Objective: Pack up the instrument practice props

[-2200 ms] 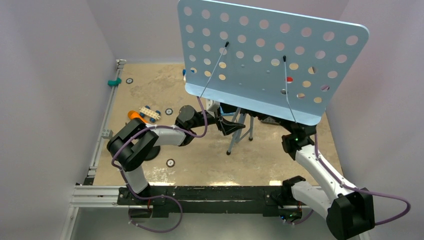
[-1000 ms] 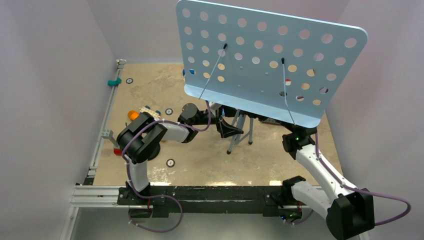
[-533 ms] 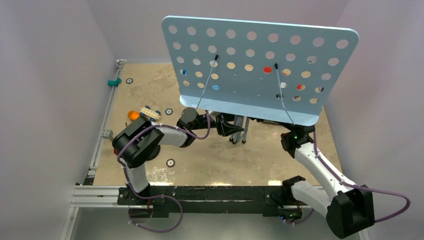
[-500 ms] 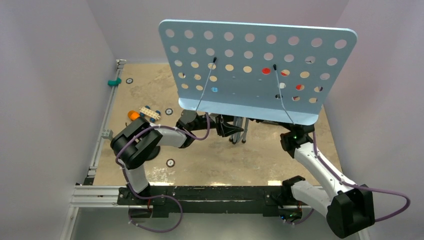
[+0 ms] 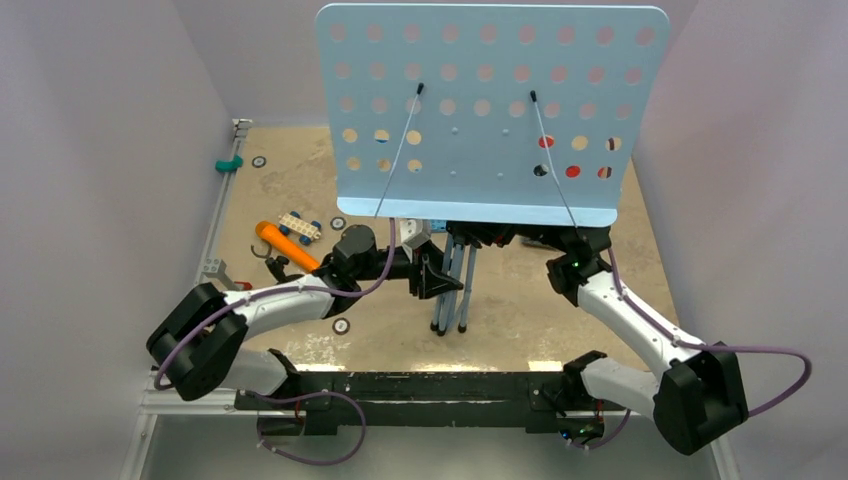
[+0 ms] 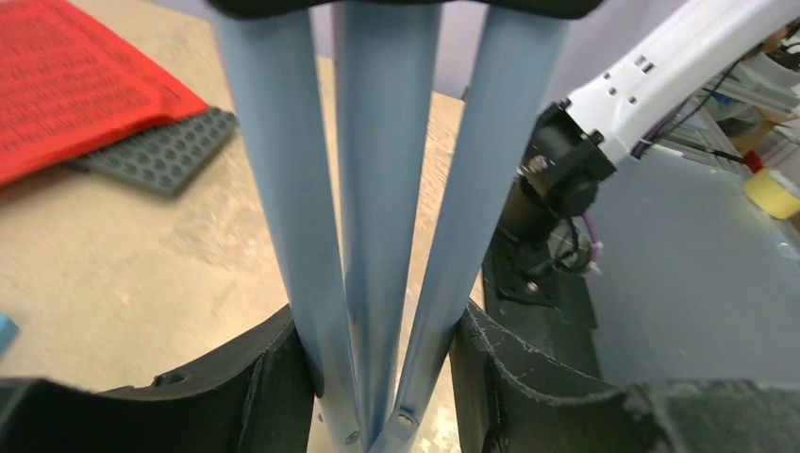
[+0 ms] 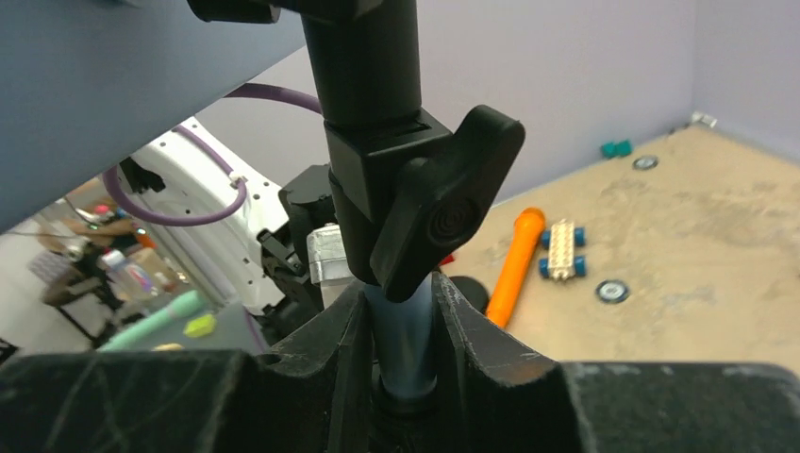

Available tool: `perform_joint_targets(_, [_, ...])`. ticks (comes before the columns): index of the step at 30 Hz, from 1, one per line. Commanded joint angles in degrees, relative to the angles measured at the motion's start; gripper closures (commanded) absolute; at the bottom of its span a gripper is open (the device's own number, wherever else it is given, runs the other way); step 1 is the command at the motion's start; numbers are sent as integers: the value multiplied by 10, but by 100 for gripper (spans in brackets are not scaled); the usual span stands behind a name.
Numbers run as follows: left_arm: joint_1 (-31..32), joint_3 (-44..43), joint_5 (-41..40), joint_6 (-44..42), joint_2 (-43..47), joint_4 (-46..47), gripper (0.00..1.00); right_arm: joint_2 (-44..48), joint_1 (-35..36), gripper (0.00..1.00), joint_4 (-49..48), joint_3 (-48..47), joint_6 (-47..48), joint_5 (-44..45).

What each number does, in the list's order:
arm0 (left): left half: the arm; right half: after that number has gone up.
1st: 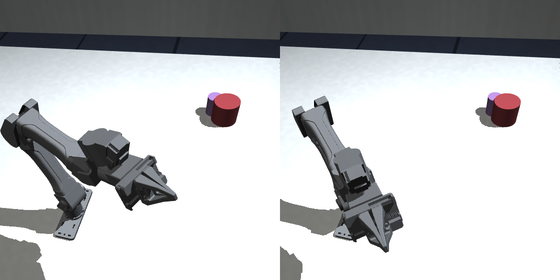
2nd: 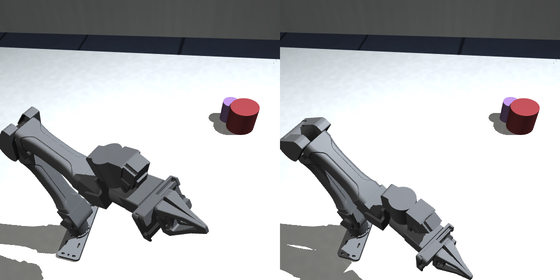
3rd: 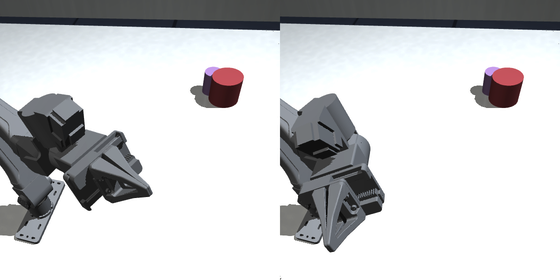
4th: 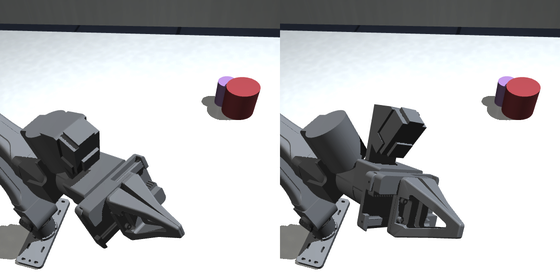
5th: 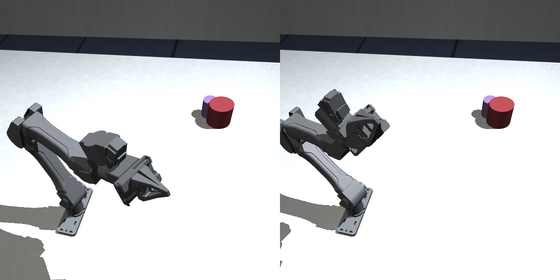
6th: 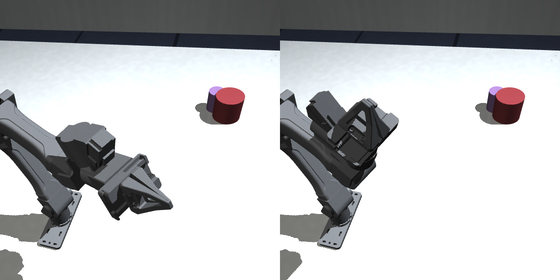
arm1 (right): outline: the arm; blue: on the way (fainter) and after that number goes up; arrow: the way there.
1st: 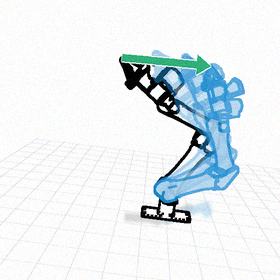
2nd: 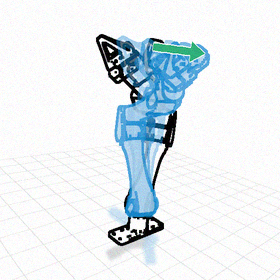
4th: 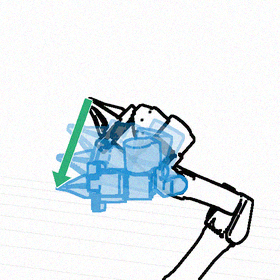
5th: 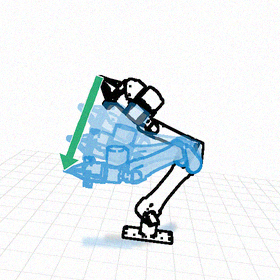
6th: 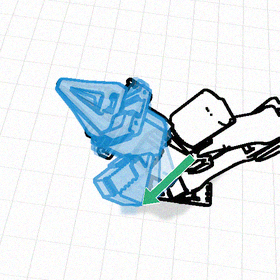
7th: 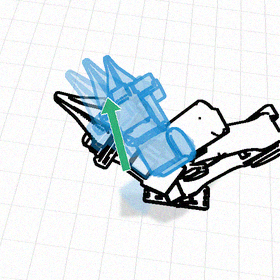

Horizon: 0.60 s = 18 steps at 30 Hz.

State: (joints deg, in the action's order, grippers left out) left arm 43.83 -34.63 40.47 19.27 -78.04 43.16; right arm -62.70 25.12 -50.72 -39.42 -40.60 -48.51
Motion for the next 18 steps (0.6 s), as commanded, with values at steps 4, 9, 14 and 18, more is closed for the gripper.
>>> perform_joint_targets(4, [-11,-3,-74,38,128,27,100,-22,15,100,-8,-34,-170,-22])
perform_joint_targets(9, [-10,32,-117,54,175,16,100,-54,20,100,-43,-43,-212,-9])
perform_joint_targets(14, [-10,66,-169,75,215,19,100,-98,24,100,-110,-40,-275,6])
perform_joint_targets(18, [-9,81,-197,77,224,12,100,-130,25,100,-125,-51,-293,11])
